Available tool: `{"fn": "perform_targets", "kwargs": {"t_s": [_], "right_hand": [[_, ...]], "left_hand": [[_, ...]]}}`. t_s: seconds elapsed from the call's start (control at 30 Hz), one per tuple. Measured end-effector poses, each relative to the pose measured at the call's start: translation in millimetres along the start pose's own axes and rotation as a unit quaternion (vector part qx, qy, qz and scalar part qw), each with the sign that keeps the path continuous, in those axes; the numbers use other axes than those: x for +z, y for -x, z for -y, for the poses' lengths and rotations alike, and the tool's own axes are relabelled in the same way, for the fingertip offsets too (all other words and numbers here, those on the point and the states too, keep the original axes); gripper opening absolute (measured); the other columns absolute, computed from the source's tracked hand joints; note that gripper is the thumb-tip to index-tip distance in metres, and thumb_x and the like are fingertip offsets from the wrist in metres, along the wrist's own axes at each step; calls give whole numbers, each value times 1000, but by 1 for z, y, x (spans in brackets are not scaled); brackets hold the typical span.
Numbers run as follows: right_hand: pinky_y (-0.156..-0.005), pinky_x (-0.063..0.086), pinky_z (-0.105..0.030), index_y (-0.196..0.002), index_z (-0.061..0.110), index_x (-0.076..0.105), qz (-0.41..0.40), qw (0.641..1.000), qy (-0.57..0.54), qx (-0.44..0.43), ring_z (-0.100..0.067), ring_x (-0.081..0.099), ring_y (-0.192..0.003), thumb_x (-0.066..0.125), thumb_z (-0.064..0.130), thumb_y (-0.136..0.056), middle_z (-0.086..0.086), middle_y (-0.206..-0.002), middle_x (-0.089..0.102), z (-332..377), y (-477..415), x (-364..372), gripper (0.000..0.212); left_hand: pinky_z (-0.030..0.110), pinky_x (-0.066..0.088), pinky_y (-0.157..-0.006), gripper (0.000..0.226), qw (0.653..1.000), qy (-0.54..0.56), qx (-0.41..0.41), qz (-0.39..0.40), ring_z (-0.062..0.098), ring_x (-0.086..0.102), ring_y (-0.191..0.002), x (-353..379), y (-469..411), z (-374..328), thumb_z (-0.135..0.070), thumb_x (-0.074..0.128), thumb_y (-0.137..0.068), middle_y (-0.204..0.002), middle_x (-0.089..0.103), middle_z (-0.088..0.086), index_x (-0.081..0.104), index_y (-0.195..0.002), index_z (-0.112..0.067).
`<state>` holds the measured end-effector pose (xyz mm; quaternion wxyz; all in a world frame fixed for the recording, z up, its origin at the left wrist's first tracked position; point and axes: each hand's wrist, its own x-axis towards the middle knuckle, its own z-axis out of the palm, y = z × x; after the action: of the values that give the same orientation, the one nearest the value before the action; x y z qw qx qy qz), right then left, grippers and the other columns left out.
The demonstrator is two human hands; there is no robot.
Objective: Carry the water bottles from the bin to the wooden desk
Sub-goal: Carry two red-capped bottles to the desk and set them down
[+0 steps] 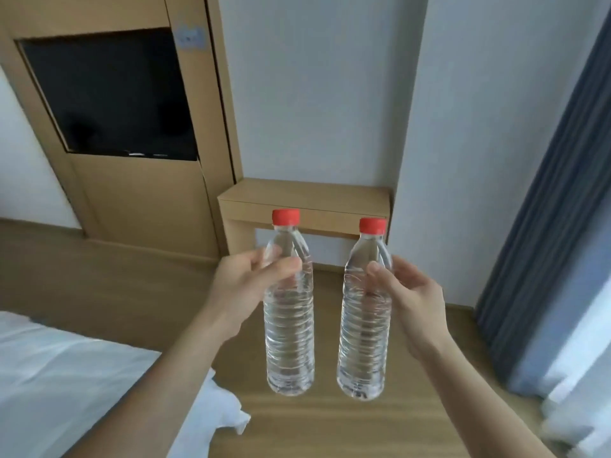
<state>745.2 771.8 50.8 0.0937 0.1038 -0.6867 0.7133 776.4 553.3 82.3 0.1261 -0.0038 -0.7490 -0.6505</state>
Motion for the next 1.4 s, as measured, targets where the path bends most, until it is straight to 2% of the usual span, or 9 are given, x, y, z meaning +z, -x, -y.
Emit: {"fn": "perform_targets", "kwargs": {"t_s": [0.2,0.33,0.5,0.67,0.77,1.03,1.13,1.27,1.4], "right_hand": [[-70,57,-23,-94,19,72,76,997,-1,16,-21,73,-81,74,37,-69,-7,-85,76,-37,-89,84,30],[-64,55,-18,-91,23,72,101,994,-28,18,-17,73,-80,74,28,-74,-5,-85,77,-71,-162,112,17],[-69,56,-21,-100,20,70,117,992,-45,31,-16,72,-83,77,32,-70,-6,-92,75,-107,-278,137,33],[-75,56,-25,-124,23,57,142,988,-37,47,-12,70,-85,84,31,-62,-2,-98,72,-135,-391,170,68],[-83,56,-30,-122,21,62,150,987,-17,56,-10,70,-90,88,35,-56,3,-99,74,-158,-444,193,72],[-62,51,-11,-84,30,73,161,985,8,55,-5,70,-78,85,17,-64,10,-82,76,-212,-571,271,26],[-60,47,-7,-84,27,72,127,991,22,41,0,67,-75,87,19,-57,4,-82,75,-226,-625,313,32],[-68,47,-12,-92,24,69,79,995,50,37,-6,67,-83,84,34,-47,4,-89,73,-240,-699,369,48],[-74,50,-19,-94,27,68,35,995,83,32,-4,65,-82,87,33,-51,7,-88,73,-261,-761,406,47]], "left_hand": [[44,52,-87,21,995,-30,-39,-84,19,72,-79,-61,-73,26,-33,75,-71,-82,77,6,76,-79,-13],[45,52,-87,33,992,-55,-41,-108,20,72,-80,-74,-136,49,-41,74,-62,-83,77,7,75,-80,-13],[43,53,-83,30,985,-63,-46,-152,12,72,-73,-75,-240,71,-36,73,-63,-87,76,10,75,-81,-13],[54,48,-91,48,981,-88,-36,-169,38,64,-94,-83,-345,89,-52,72,-56,-96,68,25,73,-84,-13],[43,53,-85,46,979,-85,-43,-178,28,69,-87,-93,-401,106,-52,73,-51,-87,74,12,75,-83,-19],[52,49,-87,47,987,-61,-50,-136,41,63,-95,-151,-561,178,-45,79,-47,-93,71,21,74,-85,-18],[44,50,-77,49,991,-55,-42,-110,41,64,-92,-184,-632,202,-44,81,-47,-92,69,24,71,-83,-13],[35,47,-91,63,995,-81,-20,-51,23,66,-96,-225,-726,208,-53,81,-48,-100,73,6,67,-102,-22],[28,45,-82,60,994,-111,2,9,3,66,-88,-249,-806,218,-56,76,-52,-97,73,-10,66,-103,-26]]}}
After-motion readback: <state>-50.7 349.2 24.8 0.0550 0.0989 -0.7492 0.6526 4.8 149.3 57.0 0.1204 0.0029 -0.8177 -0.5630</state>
